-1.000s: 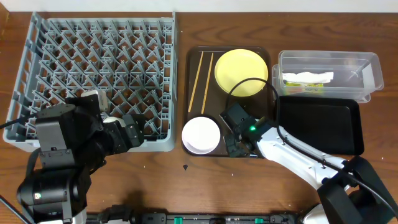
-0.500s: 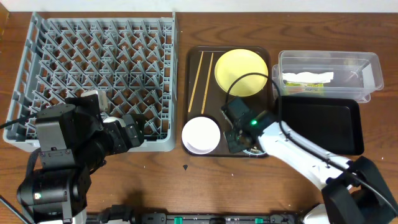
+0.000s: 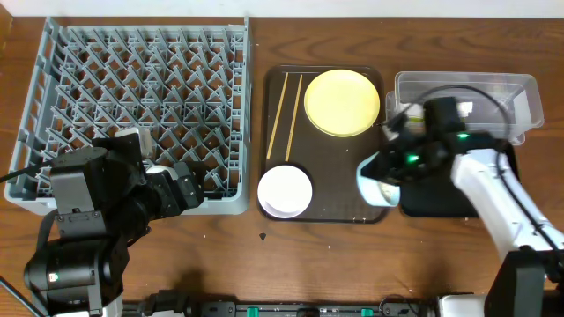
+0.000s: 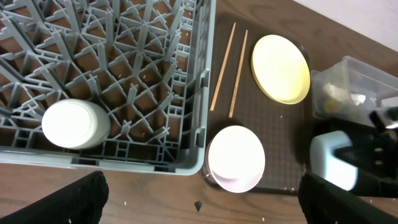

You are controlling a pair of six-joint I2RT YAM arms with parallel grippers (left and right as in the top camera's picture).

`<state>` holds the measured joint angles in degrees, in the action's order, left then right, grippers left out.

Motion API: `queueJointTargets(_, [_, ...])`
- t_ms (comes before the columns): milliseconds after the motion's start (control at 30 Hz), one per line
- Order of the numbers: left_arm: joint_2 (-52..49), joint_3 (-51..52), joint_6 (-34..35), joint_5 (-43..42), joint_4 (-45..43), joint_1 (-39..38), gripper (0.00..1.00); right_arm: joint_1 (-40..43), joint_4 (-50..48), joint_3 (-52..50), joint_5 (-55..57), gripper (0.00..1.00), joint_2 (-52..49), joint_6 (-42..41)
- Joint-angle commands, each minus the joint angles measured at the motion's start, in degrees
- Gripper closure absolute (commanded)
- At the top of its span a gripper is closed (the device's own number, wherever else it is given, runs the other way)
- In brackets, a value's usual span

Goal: Sort waste into correct bins and load items into the dishwasher
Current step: 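Tip the rice from the blue bowl onto the black tray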

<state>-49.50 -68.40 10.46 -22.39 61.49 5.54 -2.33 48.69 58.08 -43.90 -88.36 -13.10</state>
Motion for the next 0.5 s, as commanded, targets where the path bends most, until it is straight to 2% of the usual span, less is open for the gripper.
queueJointTargets(0, [0.04,-1.16,-0.57,-0.74,-0.02,0.13,0.02,7.87,2.54,0.9,-12.5,0.99,1.14,8.59])
queueJointTargets(133, [0.04,-1.16,-0.59,-0.74,-0.04,0.13,0.02,12.31,6.29,0.9,-10.78,0.99,1.14,11.91])
queueJointTargets(333, [0.04,-1.16,-0.59,-0.74,-0.04,0.13,0.02,13.42,6.62,0.94,-4.72,0.99,2.01,10.78])
queueJointTargets(467, [0.04,-1.16,-0.59,-0.74,-0.04,0.13,0.02,19.28,6.62,0.94,-7.41,0.99,2.01,10.73])
